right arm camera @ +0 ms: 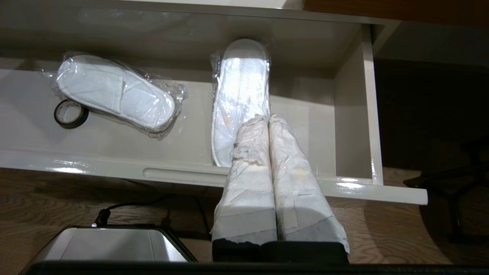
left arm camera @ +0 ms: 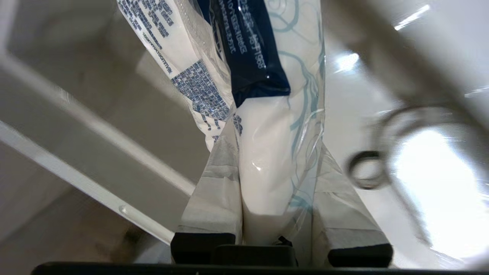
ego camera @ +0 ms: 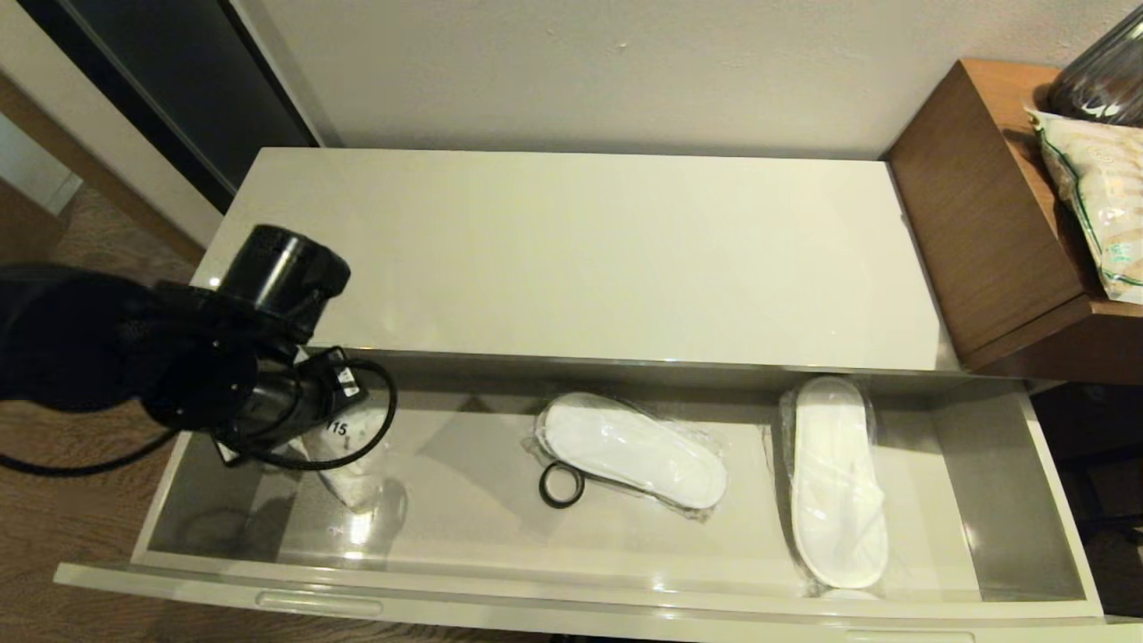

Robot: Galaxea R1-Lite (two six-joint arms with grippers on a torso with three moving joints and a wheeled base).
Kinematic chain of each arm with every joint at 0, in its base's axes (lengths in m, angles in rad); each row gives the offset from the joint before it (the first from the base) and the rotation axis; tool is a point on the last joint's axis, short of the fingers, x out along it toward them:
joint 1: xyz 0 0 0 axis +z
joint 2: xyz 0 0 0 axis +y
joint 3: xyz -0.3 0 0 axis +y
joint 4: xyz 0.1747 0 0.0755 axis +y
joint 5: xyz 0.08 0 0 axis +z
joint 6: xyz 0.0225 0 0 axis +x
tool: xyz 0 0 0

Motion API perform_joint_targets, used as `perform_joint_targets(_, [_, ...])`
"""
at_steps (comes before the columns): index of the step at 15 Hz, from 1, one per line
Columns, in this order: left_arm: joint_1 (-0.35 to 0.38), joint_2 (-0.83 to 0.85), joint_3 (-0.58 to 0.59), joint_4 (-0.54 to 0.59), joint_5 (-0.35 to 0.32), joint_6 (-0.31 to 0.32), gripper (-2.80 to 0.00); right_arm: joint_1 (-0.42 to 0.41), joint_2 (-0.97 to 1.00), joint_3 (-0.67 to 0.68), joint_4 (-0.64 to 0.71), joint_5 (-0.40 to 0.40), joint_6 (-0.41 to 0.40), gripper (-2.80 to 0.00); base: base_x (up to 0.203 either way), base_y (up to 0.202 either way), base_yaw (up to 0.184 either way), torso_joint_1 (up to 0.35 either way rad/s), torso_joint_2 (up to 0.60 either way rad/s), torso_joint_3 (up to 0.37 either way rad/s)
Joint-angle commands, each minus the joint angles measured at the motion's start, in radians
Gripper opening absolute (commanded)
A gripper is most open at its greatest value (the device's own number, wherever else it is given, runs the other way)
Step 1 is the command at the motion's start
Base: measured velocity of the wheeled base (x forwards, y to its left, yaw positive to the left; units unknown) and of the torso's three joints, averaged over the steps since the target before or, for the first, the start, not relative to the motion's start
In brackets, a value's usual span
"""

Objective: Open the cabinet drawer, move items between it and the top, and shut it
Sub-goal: Take out the tissue from the drawer, then place the tissue on the table

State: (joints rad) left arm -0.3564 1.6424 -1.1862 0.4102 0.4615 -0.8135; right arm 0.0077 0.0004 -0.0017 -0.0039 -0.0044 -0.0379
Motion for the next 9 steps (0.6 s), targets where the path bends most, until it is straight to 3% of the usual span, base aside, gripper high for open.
perform_joint_targets(1, [-0.011, -0.047, -0.099, 0.039, 0.006, 0.032, -2.8, 0.0, -0.002, 0.0, -0.001, 0.0, 0.0, -2.8, 0.0, 0.0, 0.0, 0.0, 0.0, 0.0])
perform_joint_targets(4, [-0.008, -0.059, -0.239, 0.073, 0.01, 0.26, -2.8, 0.0, -0.002, 0.0, -0.001, 0.0, 0.0, -2.8, 0.0, 0.0, 0.0, 0.0, 0.0, 0.0])
perform_joint_targets(6, [0.01, -0.034, -0.285, 0.067, 0.01, 0.517, -2.8, 0.0, -0.002, 0.0, -0.001, 0.0, 0.0, -2.8, 0.0, 0.0, 0.0, 0.0, 0.0, 0.0])
perform_joint_targets(9, [0.08, 0.094, -0.377, 0.031, 0.002, 0.811, -2.8, 0.0, -0.002, 0.0, -0.001, 0.0, 0.0, -2.8, 0.0, 0.0, 0.0, 0.0, 0.0, 0.0])
